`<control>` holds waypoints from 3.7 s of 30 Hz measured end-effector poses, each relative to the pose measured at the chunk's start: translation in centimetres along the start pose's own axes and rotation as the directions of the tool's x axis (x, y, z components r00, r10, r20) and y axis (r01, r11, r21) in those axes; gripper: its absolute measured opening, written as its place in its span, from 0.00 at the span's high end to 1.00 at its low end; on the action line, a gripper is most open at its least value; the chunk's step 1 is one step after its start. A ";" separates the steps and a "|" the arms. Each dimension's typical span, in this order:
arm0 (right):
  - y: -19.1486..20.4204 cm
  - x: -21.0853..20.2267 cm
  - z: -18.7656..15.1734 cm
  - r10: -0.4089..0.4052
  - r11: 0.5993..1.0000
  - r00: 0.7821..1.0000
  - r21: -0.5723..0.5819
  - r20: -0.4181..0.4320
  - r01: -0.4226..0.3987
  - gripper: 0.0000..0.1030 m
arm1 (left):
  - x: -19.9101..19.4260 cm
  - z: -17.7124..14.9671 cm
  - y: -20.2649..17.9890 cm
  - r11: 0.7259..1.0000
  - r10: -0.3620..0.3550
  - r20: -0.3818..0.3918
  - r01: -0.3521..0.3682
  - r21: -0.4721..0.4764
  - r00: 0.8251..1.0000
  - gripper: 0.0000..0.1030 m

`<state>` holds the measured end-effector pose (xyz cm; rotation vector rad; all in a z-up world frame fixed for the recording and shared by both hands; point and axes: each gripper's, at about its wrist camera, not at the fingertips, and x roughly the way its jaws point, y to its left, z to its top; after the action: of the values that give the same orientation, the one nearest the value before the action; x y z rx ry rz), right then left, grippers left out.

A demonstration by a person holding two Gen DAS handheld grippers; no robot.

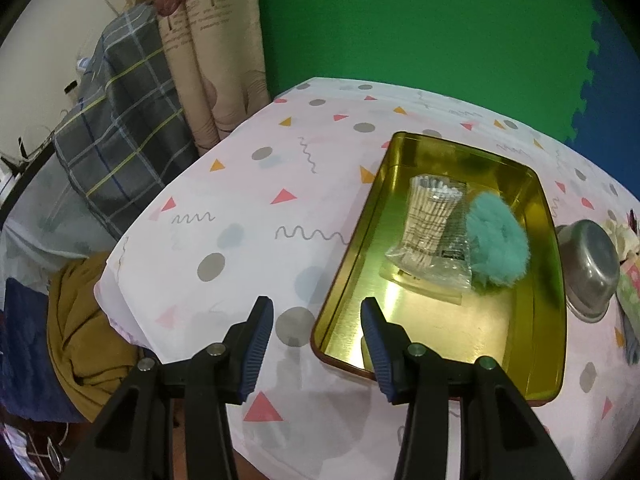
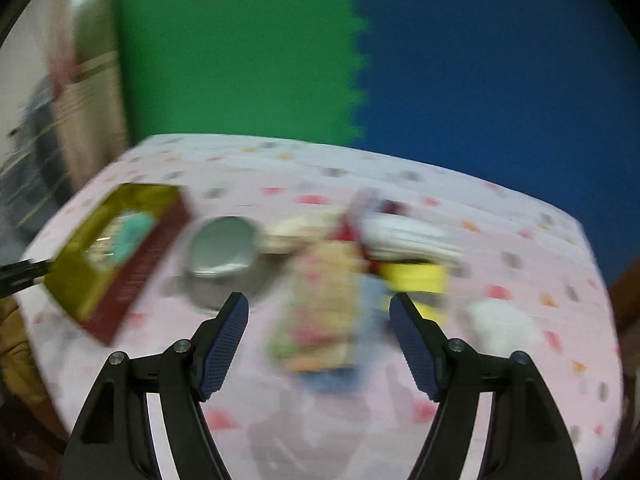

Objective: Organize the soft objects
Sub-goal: 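Withdraw the right gripper from the tin toward the white glove, then close the right gripper on the white knit glove with red cuff, then grasp and lift the pink-yellow striped towel with the left gripper while the right holds the glove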

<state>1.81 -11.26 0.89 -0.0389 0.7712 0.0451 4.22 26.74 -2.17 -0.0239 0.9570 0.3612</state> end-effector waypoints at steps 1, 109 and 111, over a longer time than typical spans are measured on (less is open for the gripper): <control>-1.5 0.1 -0.2 -0.024 1.000 1.000 0.018 -0.004 0.024 0.31 | -0.1 0.0 -0.2 1.000 -0.001 0.003 0.001 0.009 1.000 0.55; -15.5 8.3 -5.5 -0.148 0.977 0.982 0.134 -0.119 0.164 0.50 | -13.2 0.6 -24.5 0.765 -0.525 -0.002 0.473 0.437 0.851 0.83; -15.5 8.3 -5.5 -0.149 0.977 0.982 0.134 -0.119 0.164 0.50 | -13.0 1.3 -23.0 0.789 -0.501 0.017 0.448 0.420 0.865 0.83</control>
<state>4.82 -26.82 -8.54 0.0345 0.8758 -0.1637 5.67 1.59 5.79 0.1334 0.8468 -0.3097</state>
